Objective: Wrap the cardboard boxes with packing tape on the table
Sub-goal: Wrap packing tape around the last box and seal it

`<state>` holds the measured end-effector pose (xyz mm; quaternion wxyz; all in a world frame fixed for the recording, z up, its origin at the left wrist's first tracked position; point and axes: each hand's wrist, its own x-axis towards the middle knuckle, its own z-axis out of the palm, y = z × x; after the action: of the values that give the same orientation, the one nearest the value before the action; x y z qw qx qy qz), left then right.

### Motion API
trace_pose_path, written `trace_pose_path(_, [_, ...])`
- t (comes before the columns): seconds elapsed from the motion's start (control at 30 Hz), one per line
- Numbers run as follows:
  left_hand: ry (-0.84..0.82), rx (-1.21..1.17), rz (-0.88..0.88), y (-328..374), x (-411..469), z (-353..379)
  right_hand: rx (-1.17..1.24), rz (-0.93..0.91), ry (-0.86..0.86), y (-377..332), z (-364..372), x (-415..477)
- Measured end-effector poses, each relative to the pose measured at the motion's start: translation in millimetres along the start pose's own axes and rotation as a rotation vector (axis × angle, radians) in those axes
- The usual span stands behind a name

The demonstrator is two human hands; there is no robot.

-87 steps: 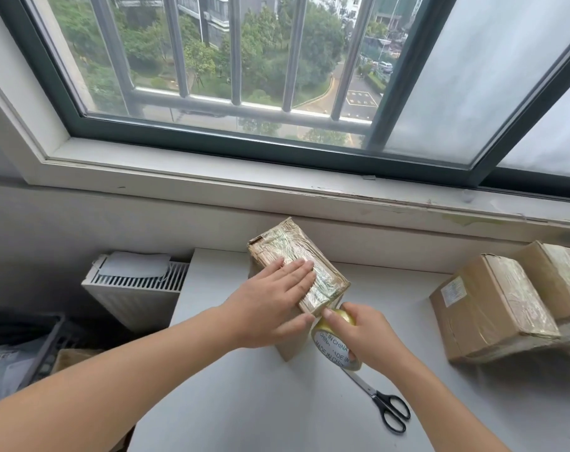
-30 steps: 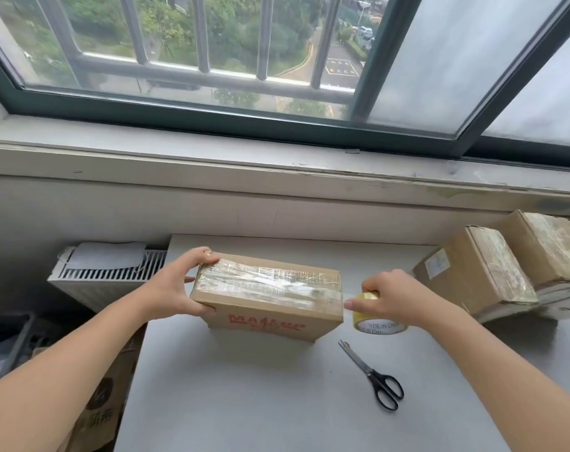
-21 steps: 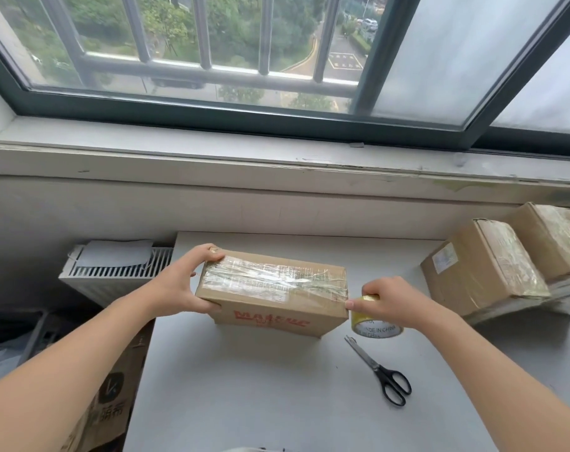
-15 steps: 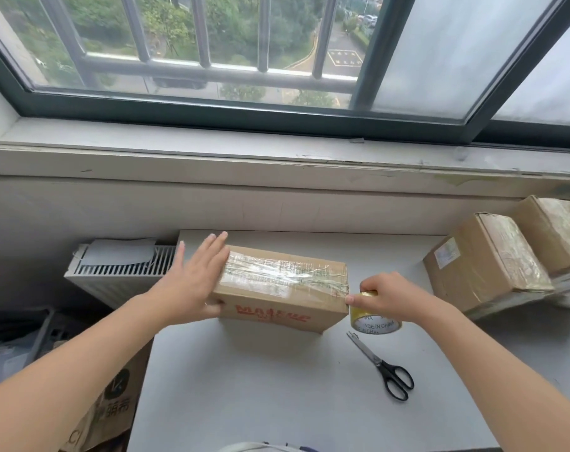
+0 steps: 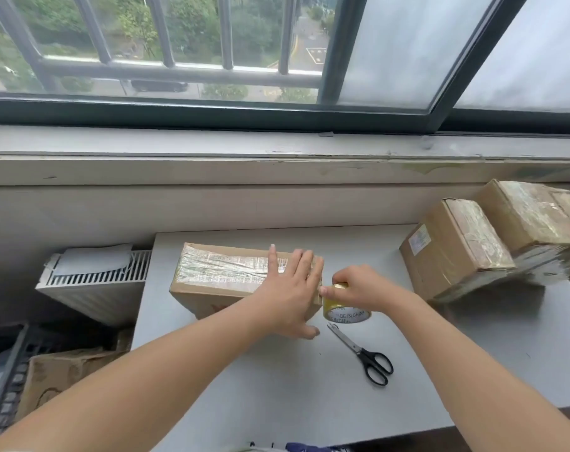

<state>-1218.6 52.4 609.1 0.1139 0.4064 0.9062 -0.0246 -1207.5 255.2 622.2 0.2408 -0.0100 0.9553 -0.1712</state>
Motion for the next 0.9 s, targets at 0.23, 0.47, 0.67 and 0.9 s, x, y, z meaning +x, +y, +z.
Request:
trace_pose_path(0.23, [0.032,-0.006,-0.042,1,19,-17,0.162,0.047,0.063,2,11,-7])
trace_pose_path(0.47, [0.302,-0.53,0.024,-54,-15,-67,0.874,-0.184,0.191,-20,-45,-36])
trace_pose_path(0.67, [0.373,-0.92,0.024,-88,-63,-80,0.954,-0.555,-0.006,-85,-97,-44])
trace_pose_path(0.9, [0.266,-0.988,-0.1,-107,-87,-52,0.753,-0.533,-0.13,-133,-87,-25])
